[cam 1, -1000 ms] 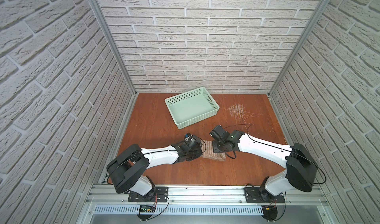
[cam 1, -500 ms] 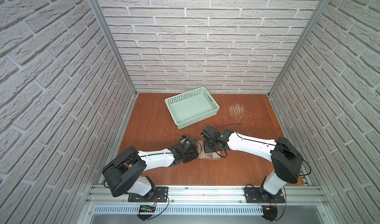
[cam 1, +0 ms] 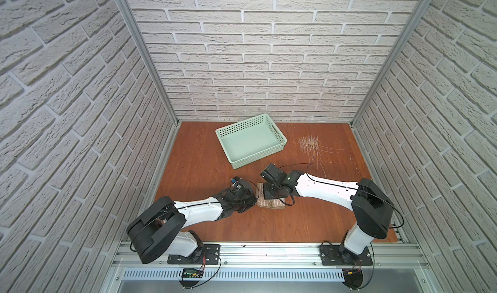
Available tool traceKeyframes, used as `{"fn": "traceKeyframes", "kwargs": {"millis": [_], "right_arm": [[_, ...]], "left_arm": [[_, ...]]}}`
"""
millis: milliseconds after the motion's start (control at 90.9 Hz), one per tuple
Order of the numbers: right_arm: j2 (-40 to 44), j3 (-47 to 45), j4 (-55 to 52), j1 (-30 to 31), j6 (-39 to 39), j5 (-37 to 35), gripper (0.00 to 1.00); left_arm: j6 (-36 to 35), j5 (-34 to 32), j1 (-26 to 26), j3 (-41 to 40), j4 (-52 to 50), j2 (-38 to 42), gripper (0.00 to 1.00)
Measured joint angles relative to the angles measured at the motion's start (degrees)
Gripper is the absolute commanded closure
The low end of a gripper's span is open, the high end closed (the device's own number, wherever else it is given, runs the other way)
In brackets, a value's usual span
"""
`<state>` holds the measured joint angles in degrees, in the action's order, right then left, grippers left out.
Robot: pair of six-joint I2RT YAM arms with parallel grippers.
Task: Fold the square dishcloth
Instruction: Fold the cleaning item at the center of the board.
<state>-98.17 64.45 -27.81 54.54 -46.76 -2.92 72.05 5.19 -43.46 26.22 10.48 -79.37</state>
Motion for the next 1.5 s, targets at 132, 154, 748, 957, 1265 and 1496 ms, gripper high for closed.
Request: {"fn": "traceKeyframes", "kwargs": {"millis": [132, 154, 748, 957, 1265, 1496], "right_arm": [[-1.60, 0.39, 1.27, 0.00, -0.39, 0.85, 0.97], [-1.84, 0.48, 1.40, 0.00, -0.44, 1.03, 0.97], [-3.96, 2.89, 4.98, 0.00, -1.73, 2.62, 0.97], [-6.19, 2.89, 6.03, 0.00, -2.29, 4.11, 0.81], [-5.68, 2.84, 7.02, 0.22, -2.51, 5.33, 0.63], [-0.92, 1.92, 7.30, 0.26, -2.56, 5.31, 0.59]], "left_arm": [[0.09, 0.68, 0.02, -0.09, 0.85, -0.90, 0.99], [0.11, 0.72, 0.02, -0.09, 0.96, -0.92, 0.99], [0.52, 1.07, 0.02, -0.22, 1.60, -0.92, 1.00], [0.52, 1.07, 0.02, -0.22, 1.57, -0.92, 1.00], [0.52, 1.03, 0.02, -0.22, 1.53, -0.94, 1.00], [0.52, 0.85, 0.02, -0.22, 1.40, -0.92, 1.00]]}}
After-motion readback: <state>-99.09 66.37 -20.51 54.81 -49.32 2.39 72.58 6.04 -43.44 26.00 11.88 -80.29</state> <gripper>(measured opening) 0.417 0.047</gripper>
